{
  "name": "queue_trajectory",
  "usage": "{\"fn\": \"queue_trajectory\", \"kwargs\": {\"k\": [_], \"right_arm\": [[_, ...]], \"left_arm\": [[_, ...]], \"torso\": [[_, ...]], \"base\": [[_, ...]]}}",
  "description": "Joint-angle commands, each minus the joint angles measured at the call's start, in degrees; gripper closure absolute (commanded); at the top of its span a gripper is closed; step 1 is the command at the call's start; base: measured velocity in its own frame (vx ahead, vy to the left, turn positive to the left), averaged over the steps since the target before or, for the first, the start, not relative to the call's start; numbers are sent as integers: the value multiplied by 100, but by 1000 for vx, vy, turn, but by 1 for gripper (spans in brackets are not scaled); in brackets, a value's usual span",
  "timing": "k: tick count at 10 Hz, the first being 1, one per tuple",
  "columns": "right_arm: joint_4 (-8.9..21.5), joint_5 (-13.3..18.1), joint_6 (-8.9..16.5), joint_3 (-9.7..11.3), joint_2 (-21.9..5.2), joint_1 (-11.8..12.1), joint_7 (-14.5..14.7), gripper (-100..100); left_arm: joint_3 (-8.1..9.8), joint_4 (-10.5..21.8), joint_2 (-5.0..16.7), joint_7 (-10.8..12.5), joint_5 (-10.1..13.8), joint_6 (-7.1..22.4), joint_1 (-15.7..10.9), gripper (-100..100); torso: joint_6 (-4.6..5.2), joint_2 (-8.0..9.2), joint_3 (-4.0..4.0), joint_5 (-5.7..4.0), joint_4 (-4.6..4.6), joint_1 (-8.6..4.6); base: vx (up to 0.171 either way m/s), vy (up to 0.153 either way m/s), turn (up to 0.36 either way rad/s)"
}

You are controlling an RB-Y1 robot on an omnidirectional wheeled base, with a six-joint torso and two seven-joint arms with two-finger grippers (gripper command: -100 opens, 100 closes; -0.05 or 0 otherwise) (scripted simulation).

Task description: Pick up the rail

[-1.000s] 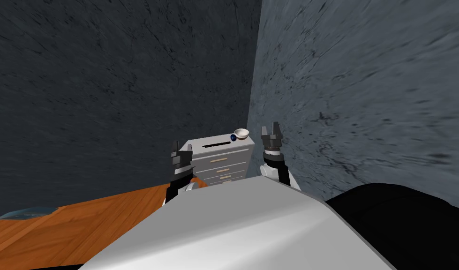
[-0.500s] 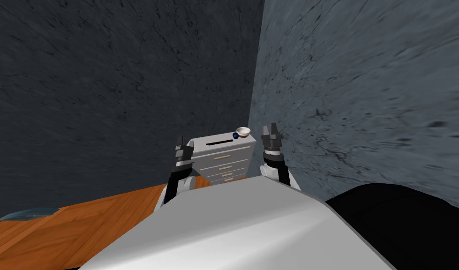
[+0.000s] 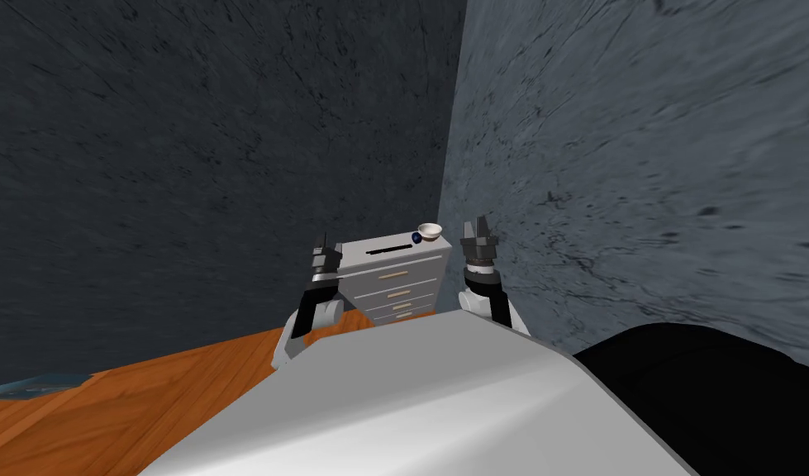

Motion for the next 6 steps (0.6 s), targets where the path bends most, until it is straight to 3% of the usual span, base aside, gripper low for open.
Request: {"fn": "queue_trajectory", "kwargs": {"k": [1,2,5,6], "right_arm": [[0,0,0,0,0,0,0,0],[0,0,0,0,0,0,0,0],[0,0,0,0,0,0,0,0],[0,0,0,0,0,0,0,0]], "left_arm": [[140,180,95,102,-80,286,-286,-100],[140,180,95,102,-80,326,-411,-100],[398,520,236,283,-220,845,-939,-100],[398,520,236,283,-220,982,-1057,-100]], "torso": [[0,0,0,0,0,0],[1,3,1,1,0,5],[0,-1,-1,1,0,3],[1,3,1,1,0,4]], "base": [[-38,46,-56],[-30,48,-29],[-30,45,-67],[-36,34,-35]]}}
